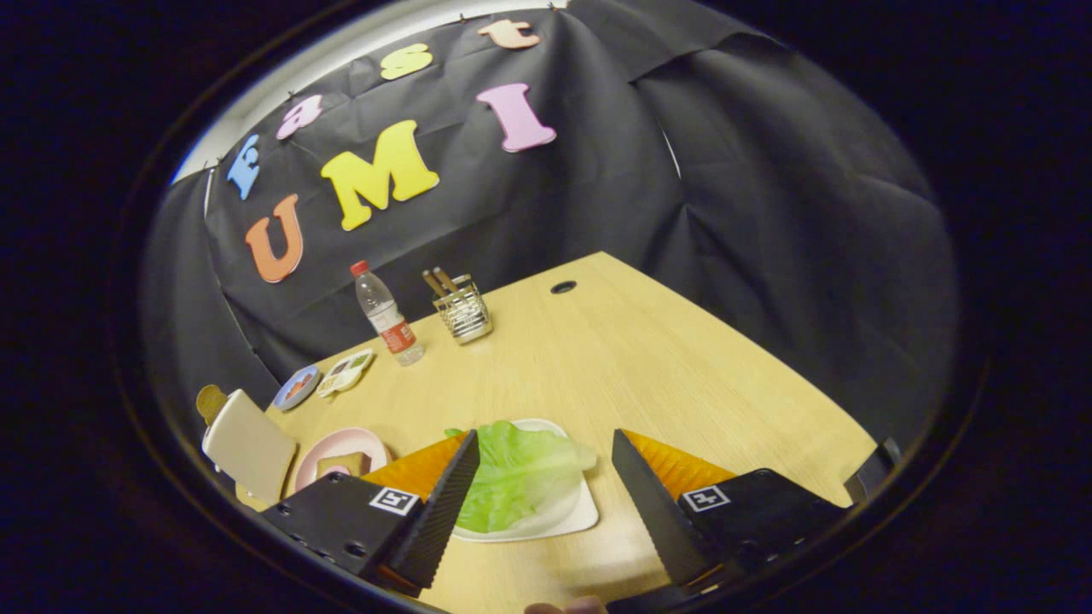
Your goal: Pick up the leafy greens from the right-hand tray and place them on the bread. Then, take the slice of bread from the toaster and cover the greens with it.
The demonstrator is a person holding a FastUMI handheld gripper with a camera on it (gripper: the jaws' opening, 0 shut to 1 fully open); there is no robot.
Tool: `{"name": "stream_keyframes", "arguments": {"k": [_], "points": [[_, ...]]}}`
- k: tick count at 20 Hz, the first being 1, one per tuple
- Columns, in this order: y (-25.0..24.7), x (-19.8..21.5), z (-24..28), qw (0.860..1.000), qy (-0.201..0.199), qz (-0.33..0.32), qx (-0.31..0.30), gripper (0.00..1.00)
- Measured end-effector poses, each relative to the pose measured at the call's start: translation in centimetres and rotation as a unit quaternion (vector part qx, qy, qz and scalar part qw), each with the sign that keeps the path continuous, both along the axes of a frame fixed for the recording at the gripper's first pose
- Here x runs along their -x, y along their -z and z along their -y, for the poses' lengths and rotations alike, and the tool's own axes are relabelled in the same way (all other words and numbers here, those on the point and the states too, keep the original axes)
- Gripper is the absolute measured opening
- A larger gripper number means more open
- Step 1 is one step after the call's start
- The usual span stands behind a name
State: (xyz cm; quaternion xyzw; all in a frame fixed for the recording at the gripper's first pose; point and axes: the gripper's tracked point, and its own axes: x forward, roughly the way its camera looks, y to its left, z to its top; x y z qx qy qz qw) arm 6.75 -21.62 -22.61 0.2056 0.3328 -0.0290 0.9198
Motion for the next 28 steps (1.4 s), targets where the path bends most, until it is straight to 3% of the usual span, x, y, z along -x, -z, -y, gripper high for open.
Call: {"name": "stream_keyframes", "arguments": {"k": [8, 12, 19, 20, 21, 28], "points": [[3.0, -0.9, 0.3, 0.997, 0.015, -0.047, -0.067, 0.96], [3.7, -2.0, -0.3, 0.997, 0.004, -0.051, -0.066, 0.8], [4.1, -2.0, 0.6, 0.997, 0.003, -0.06, -0.051, 0.12], [4.3, -2.0, 0.6, 0.997, 0.007, -0.056, -0.055, 0.11], [3.7, -2.0, 0.9, 0.997, 0.003, -0.056, -0.054, 0.0], [3.5, -2.2, 1.5, 0.998, 0.005, -0.056, -0.036, 0.0]]}}
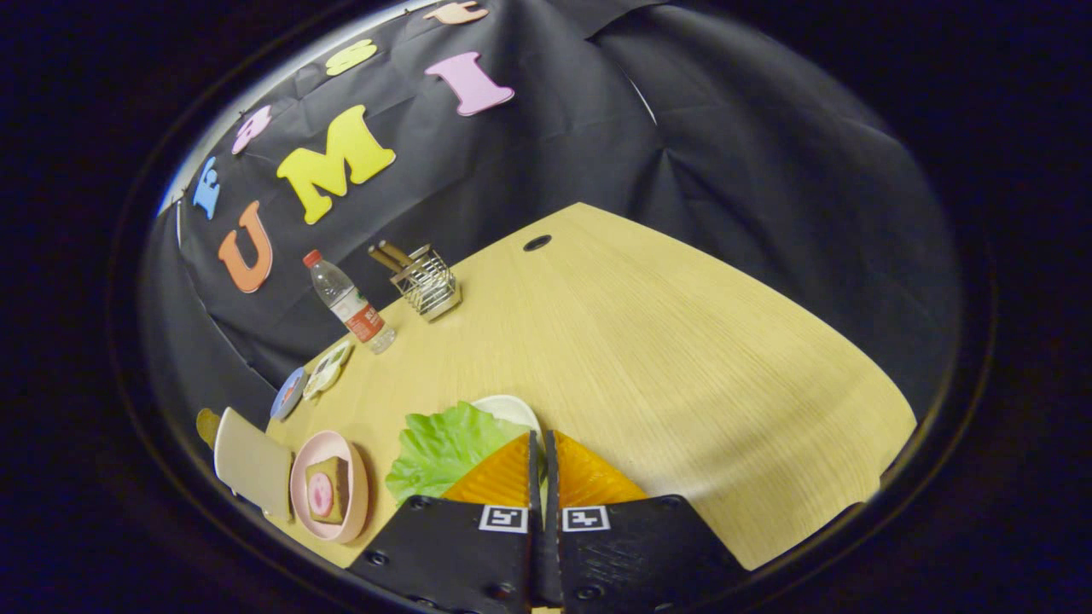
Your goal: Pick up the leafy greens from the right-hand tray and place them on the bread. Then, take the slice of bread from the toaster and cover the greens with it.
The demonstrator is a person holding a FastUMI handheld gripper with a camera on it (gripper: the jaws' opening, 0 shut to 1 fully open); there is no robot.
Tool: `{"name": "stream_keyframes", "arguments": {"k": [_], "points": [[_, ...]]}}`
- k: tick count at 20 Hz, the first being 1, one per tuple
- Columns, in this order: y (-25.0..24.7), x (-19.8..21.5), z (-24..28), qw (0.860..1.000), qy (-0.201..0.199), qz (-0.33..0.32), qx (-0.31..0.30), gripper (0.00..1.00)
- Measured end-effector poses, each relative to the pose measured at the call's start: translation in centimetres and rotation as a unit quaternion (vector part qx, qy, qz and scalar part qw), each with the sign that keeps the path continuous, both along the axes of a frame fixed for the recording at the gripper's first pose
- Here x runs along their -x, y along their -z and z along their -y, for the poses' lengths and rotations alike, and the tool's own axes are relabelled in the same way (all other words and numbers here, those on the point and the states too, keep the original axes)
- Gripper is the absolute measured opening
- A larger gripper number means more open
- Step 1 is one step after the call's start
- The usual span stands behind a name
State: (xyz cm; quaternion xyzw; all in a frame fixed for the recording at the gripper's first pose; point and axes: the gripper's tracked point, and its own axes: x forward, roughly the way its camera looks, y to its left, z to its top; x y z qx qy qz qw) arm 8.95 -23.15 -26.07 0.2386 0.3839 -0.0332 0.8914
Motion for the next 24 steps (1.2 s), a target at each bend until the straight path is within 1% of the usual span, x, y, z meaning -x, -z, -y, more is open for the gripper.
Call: {"name": "stream_keyframes", "arguments": {"k": [2, 6, 9, 10, 11, 12, 14, 15, 17, 20, 24], "points": [[0.0, 0.0, 0.1, 1.0, 0.003, 0.0, -0.003, 0.0], [-0.3, -0.2, 0.8, 0.999, -0.002, 0.006, 0.032, 0.01], [-0.2, -0.2, 0.9, 1.0, 0.005, 0.001, 0.02, 0.01], [0.1, -0.3, 1.0, 1.0, 0.008, -0.001, 0.019, 0.05], [0.0, -0.4, 1.1, 1.0, 0.009, -0.002, 0.021, 0.07], [0.1, -0.3, 1.1, 1.0, 0.007, -0.002, 0.021, 0.06], [0.2, -0.2, 0.9, 1.0, 0.008, 0.002, 0.023, 0.05], [-1.2, -0.3, 1.1, 1.0, 0.007, 0.01, 0.019, 0.0], [-1.7, -0.3, 0.3, 1.0, 0.001, 0.022, 0.016, 0.0], [-3.9, -0.1, -1.5, 0.999, -0.005, 0.037, -0.023, 0.0], [-7.0, 0.1, -5.5, 0.991, -0.01, 0.051, -0.12, 0.0]]}}
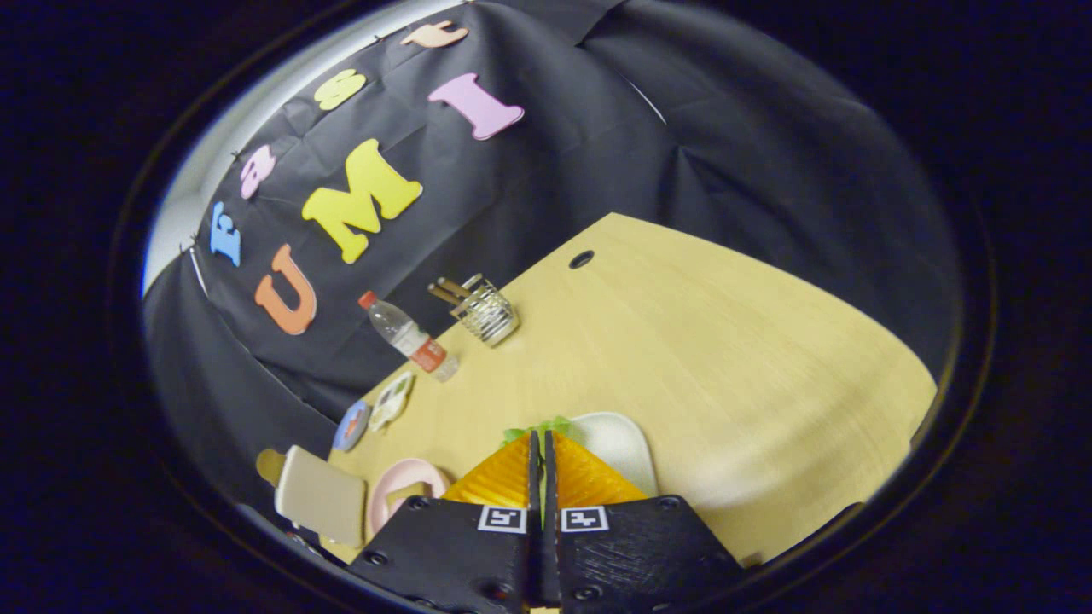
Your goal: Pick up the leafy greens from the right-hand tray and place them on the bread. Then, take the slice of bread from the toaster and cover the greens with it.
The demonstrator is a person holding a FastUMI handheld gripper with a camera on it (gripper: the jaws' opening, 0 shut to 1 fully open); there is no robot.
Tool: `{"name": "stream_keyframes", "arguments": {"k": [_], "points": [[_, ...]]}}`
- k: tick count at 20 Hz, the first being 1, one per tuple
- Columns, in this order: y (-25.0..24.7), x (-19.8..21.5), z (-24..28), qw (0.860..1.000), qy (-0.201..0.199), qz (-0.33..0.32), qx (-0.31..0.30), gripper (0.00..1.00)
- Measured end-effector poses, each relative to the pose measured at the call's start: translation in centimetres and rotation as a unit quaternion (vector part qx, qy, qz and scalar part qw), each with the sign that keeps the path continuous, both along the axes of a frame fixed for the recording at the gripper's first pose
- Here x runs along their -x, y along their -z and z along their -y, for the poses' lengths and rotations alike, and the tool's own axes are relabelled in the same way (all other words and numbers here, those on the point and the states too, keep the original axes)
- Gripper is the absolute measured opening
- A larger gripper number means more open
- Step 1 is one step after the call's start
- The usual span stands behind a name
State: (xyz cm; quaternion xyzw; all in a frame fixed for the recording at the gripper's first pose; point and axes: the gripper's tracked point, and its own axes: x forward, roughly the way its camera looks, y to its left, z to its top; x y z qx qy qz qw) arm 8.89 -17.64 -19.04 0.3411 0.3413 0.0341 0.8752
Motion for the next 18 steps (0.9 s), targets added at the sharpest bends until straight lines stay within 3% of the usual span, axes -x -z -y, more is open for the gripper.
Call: {"name": "stream_keyframes", "arguments": {"k": [6, 14, 18], "points": [[-4.9, -0.1, -4.9, 0.996, -0.014, 0.029, -0.084, 0.0], [-10.6, 1.3, -15.7, 0.982, -0.089, 0.055, -0.158, 0.0], [-10.4, 1.4, -21.7, 0.974, -0.125, 0.055, -0.179, 0.0]]}}
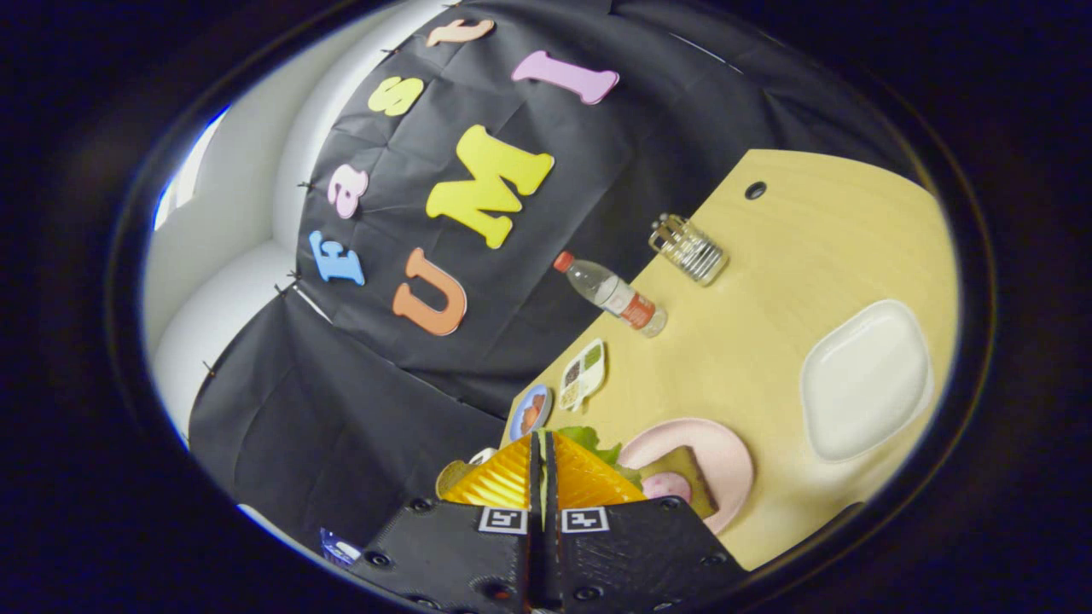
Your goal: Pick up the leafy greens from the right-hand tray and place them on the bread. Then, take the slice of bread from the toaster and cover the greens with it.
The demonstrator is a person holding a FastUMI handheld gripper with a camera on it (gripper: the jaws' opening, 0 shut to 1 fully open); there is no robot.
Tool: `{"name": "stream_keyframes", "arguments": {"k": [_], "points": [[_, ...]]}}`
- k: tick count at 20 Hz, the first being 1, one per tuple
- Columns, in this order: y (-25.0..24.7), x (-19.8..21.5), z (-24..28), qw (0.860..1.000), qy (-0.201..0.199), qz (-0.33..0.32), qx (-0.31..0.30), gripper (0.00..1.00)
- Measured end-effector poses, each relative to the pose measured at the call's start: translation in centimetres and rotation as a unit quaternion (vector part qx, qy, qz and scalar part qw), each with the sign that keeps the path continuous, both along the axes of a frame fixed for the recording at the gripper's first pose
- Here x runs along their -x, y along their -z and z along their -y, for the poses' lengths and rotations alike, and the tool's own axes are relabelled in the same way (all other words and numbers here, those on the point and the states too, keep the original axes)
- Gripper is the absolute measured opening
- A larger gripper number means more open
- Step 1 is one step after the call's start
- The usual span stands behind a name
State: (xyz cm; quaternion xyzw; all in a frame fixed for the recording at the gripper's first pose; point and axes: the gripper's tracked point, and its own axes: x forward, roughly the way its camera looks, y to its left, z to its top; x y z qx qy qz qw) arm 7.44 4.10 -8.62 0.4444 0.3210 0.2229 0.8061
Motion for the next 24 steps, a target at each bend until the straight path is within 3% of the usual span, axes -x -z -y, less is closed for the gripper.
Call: {"name": "stream_keyframes", "arguments": {"k": [7, 13, 19, 22, 24], "points": [[4.3, 1.0, -6.0, 0.999, -0.042, -0.025, -0.009, 0.0], [8.8, 0.6, -1.1, 0.996, 0.0, -0.036, 0.076, 0.0], [12.0, 0.7, 1.9, 0.983, 0.005, -0.034, 0.181, 0.0], [12.0, 1.1, 3.2, 0.971, 0.007, -0.011, 0.241, 0.12], [12.1, 1.1, 3.7, 0.965, 0.01, -0.006, 0.263, 0.29]]}}
